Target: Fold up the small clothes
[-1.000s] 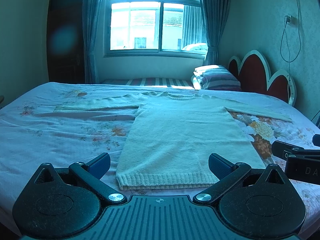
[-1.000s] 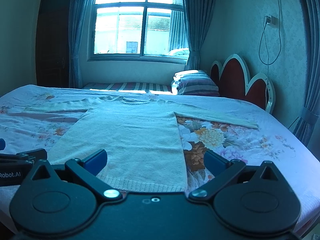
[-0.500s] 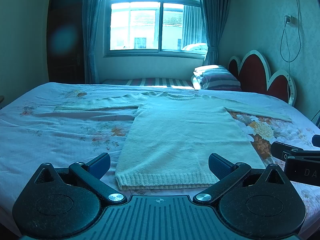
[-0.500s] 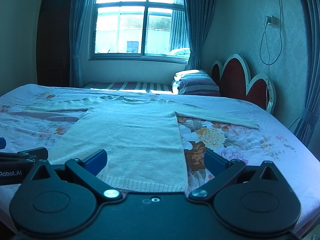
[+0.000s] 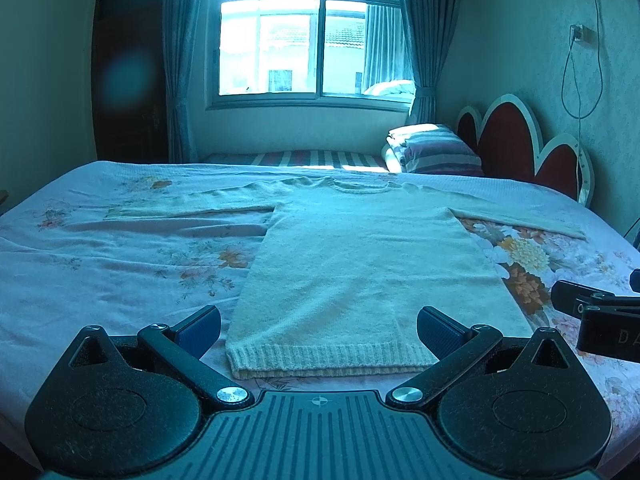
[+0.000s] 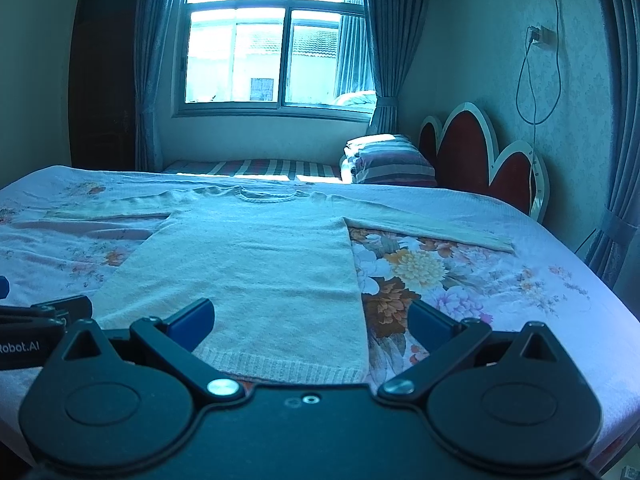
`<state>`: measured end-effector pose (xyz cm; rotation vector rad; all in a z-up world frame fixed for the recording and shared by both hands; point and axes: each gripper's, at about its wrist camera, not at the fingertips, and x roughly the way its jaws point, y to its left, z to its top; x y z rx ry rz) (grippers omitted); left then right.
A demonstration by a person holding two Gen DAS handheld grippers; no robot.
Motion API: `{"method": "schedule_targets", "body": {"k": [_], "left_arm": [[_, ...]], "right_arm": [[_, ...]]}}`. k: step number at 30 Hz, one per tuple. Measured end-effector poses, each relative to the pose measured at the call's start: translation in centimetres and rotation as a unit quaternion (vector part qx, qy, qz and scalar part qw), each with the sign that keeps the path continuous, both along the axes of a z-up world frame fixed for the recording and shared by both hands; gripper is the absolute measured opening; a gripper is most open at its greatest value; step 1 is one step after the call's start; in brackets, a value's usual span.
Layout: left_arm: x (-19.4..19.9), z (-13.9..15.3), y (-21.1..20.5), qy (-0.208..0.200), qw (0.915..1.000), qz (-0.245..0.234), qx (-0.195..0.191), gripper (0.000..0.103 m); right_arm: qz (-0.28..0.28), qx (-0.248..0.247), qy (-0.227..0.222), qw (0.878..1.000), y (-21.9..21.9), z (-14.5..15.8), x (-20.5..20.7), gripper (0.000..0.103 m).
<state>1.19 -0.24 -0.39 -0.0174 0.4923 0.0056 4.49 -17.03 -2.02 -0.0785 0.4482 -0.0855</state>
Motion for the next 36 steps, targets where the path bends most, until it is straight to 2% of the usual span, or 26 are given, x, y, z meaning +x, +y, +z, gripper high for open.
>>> {"method": "schedule_targets", "body": {"k": [5,11,15,17,19,21,24,25,30,33,34,36], "left_arm": [[3.1,0.6,1.5,0.0,0.9999,0.014,0.003,0.103],[8.7,1.3,1.9,0.005,0.9997,0.012,0.019,0.103],[12.9,0.7,2.2,0.018,0.9993,0.03,0.013,0.103],[14.8,0.2,2.2,0.031,0.9985,0.041,0.015,0.103],[16.9,-0.5,2.3,0.045,0.9975,0.053,0.012,0.103],[18.8,-1.2,2.3,0.055,0.9963,0.066,0.009,0.103],[21.4,-1.8,2.1,0.062,0.9944,0.084,0.014,0.103],[22.3,-2.1,2.0,0.069,0.9928,0.096,0.016,0.103],[25.7,-3.0,2.8,0.099,0.9844,0.145,0.013,0.103],[26.7,-3.3,3.2,0.109,0.9797,0.167,0.023,0.103],[27.0,-3.4,3.3,0.11,0.9786,0.171,0.029,0.103],[27.4,-3.4,3.3,0.113,0.9774,0.175,0.038,0.103]], "right_arm": [[-0.023,0.043,0.001,0.999,-3.8,0.7,2.0,0.103],[-0.079,0.131,-0.052,0.987,-13.1,3.6,6.5,0.098],[-0.117,0.183,-0.069,0.974,-19.6,4.0,11.4,0.079],[-0.141,0.231,-0.071,0.96,-23.9,2.9,14.5,0.075],[-0.162,0.278,-0.066,0.945,-28.0,1.5,17.1,0.058],[-0.191,0.334,-0.058,0.921,-32.6,-0.6,20.0,0.051],[-0.236,0.405,-0.047,0.882,-38.6,-4.8,24.1,0.049],[-0.246,0.416,-0.042,0.875,-40.0,-5.9,25.2,0.049],[-0.284,0.45,-0.023,0.846,-44.8,-10.8,29.3,0.049],[-0.291,0.478,-0.028,0.829,-46.2,-12.8,30.2,0.044],[-0.286,0.482,-0.034,0.827,-46.3,-13.0,30.3,0.044],[-0.275,0.478,-0.042,0.833,-46.3,-13.3,30.9,0.044]]}}
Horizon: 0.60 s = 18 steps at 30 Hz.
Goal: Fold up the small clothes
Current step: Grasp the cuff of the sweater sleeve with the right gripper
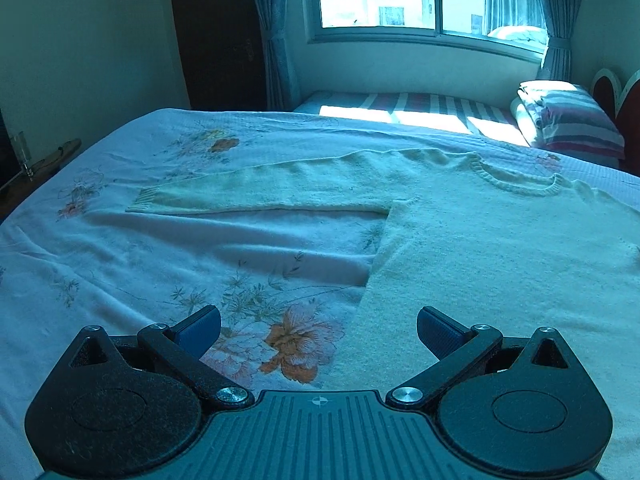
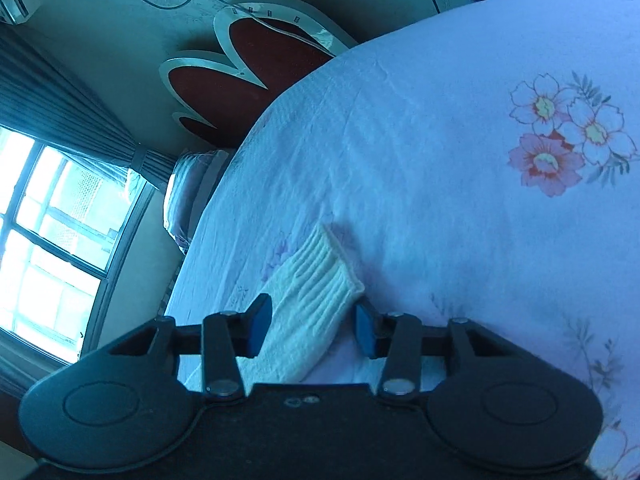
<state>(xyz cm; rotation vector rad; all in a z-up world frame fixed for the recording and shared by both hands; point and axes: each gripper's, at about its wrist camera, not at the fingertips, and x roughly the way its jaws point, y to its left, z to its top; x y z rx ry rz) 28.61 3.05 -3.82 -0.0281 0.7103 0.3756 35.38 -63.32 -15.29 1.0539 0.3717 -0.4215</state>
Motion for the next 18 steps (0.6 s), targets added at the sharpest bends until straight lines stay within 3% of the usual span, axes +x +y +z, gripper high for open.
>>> {"method": "schedule_targets", "body": {"k": [5,10,13,18], "left_arm": [[1.3,-0.3,0.3,0.012,0.9999,0.006,-0.002,0.103],[2.0,-0.4,0.7,0.004,1.0,-0.004,-0.008,0.103],[2.3,-0.7,1.8,0.003,0.9999,-0.002,-0.015,0.103],[3.2,-1.5,4.9,-0.003,0.9996,0.001,-0.028,0.103]], "right_arm": [[0.016,-0.006,-0.03,0.999,0.2,-0.4,1.1,0.04],[0.003,-0.016,-0.005,1.0,-0.2,0.0,1.9,0.008],[0.002,-0.037,0.011,0.999,0.2,1.2,2.7,0.007],[0.064,-0.124,-0.006,0.99,5.4,7.3,5.8,0.007]]}}
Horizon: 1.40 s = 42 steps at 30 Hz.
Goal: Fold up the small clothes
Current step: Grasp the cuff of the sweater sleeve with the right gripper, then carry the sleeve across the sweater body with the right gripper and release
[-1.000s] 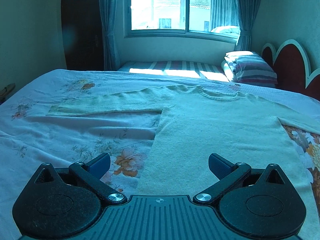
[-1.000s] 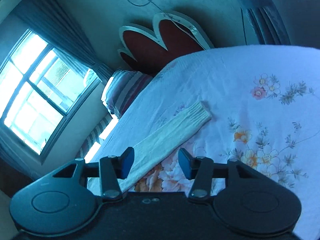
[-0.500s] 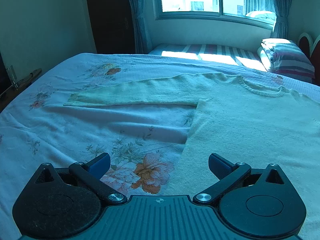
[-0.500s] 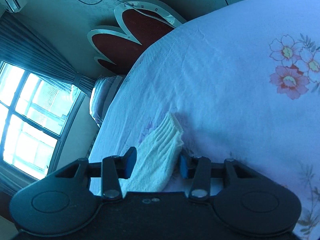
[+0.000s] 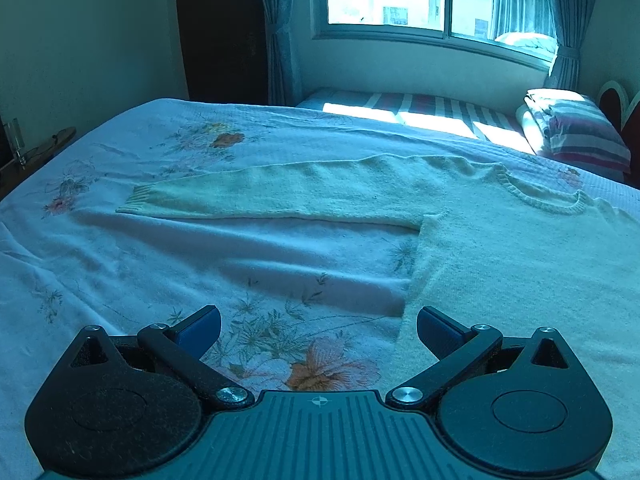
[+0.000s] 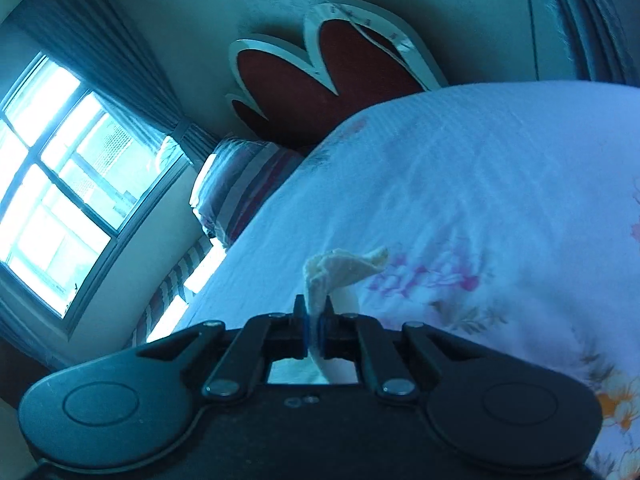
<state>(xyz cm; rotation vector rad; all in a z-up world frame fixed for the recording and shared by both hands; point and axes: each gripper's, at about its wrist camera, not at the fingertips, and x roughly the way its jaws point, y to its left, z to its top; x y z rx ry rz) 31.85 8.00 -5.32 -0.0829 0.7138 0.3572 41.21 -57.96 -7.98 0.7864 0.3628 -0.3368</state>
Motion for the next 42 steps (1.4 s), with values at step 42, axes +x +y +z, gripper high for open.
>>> {"method": "schedule_targets", "body": {"k": [42], "left_arm": [[2.1,-0.3,12.8,-0.038,0.9945,-0.017,-0.095,0.103]], "right_arm": [[0.434,-0.137,0.032,0.89,49.6,-0.3,9.7,0.029]]}}
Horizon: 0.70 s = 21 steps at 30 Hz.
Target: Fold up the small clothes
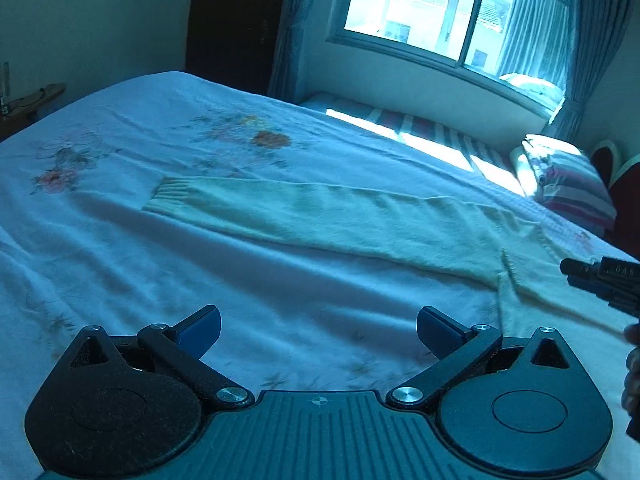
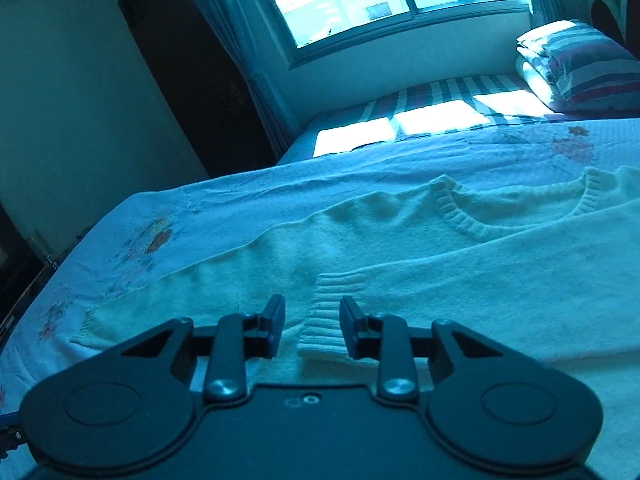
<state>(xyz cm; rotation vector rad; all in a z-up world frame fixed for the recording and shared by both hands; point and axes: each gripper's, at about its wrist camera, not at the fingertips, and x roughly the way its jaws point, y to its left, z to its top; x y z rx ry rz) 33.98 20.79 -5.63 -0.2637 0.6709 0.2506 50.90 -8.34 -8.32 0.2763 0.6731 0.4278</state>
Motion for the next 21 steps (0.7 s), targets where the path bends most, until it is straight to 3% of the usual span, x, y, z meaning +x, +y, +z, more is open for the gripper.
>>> {"method": "schedule_targets", "body": {"k": [5,9,13,14,15,21], "left_arm": [[7.5,0.4,-6.6,-0.007,0.9951,-0.085,-0.049,0.103],[12.3,-1.1,-10.6,-0.002,0.9782,-0.128,-0.164,0.103],[14.7,-2.7,-14.2,0.018,0.9774,-0.129,-0.166,0.102],[15.1,-3.1,-14.7,0.023,0.9781,-0.127,-0.163,0.086],[15.5,-3.5,-15.2,0.033,0.9785,-0.125,-0.161,0.063],[16.9,-5.5,-15.8,0.048,0.9796,-0.091,-0.173,0.06]], "right_arm": [[-0.112,0.006,-0.005,0.994,-9.4,1.3,-2.8,0.025],[-0.195,0.027,0.001,0.98,-17.6,1.5,-4.9,0.025],[-0.235,0.056,0.014,0.97,-23.2,0.9,-5.7,0.03],[-0.239,0.07,0.019,0.968,-24.3,0.6,-5.8,0.03],[-0.241,0.085,0.024,0.967,-25.1,0.3,-5.7,0.03],[-0.232,0.144,0.056,0.96,-28.2,-1.7,-4.2,0.031]]}}
